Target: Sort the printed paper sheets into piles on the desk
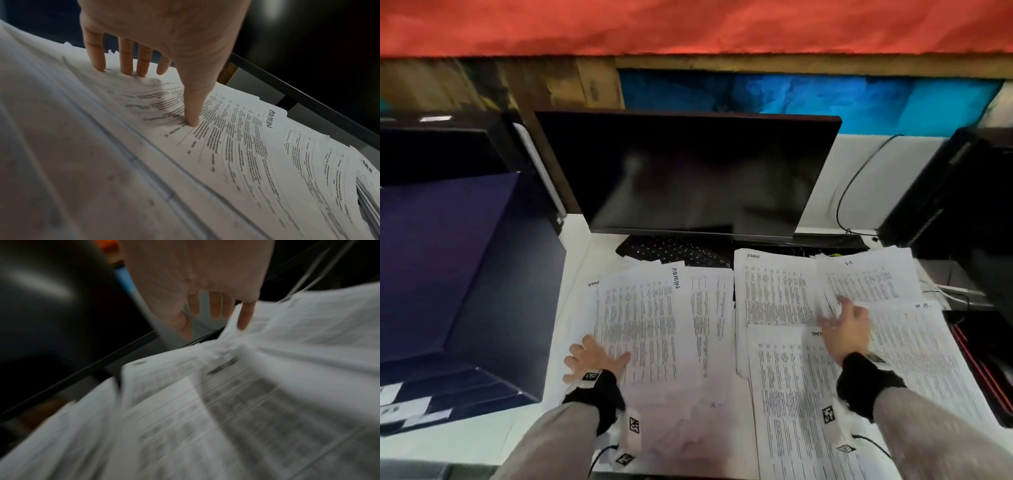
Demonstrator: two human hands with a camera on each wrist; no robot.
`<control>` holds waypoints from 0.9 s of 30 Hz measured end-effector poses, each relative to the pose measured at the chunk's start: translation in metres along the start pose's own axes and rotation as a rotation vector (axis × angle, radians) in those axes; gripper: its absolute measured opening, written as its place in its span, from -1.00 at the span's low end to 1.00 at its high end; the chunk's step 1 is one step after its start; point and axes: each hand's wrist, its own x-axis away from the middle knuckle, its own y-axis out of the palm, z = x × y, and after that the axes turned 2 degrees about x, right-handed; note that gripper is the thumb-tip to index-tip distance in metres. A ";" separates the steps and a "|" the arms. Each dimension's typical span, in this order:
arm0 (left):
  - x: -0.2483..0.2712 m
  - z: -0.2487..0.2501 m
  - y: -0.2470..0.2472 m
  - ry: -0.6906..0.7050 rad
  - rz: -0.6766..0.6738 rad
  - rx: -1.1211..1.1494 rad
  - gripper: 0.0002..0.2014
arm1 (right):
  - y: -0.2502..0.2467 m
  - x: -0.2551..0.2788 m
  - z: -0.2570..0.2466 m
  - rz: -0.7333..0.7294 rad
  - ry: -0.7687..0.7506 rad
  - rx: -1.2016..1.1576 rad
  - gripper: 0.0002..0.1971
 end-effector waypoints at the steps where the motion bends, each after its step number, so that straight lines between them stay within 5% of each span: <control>1: -0.002 -0.001 -0.002 -0.004 -0.017 -0.004 -0.04 | 0.018 0.014 -0.019 -0.043 -0.102 -0.085 -0.58; 4: -0.007 -0.005 -0.007 -0.002 -0.050 -0.008 0.09 | 0.067 0.060 -0.071 -0.296 -0.223 -0.229 -0.76; 8: -0.014 -0.009 -0.015 0.071 -0.105 -0.075 0.02 | 0.118 0.102 -0.113 -0.597 -0.078 -0.295 -0.57; 11: -0.021 -0.013 -0.020 0.100 -0.138 -0.009 -0.07 | 0.135 0.112 -0.130 -0.611 0.050 -0.334 -0.39; 20: -0.043 -0.022 -0.034 0.122 -0.316 0.399 -0.26 | 0.144 0.126 -0.138 -0.585 0.000 -0.310 -0.71; 24: -0.043 -0.025 -0.036 0.269 -0.332 0.475 -0.59 | 0.147 0.127 -0.123 -0.642 0.063 -0.356 -0.69; 27: -0.037 -0.026 -0.035 0.453 -0.435 0.390 -0.69 | 0.169 0.113 -0.099 -0.551 0.140 -0.428 -0.40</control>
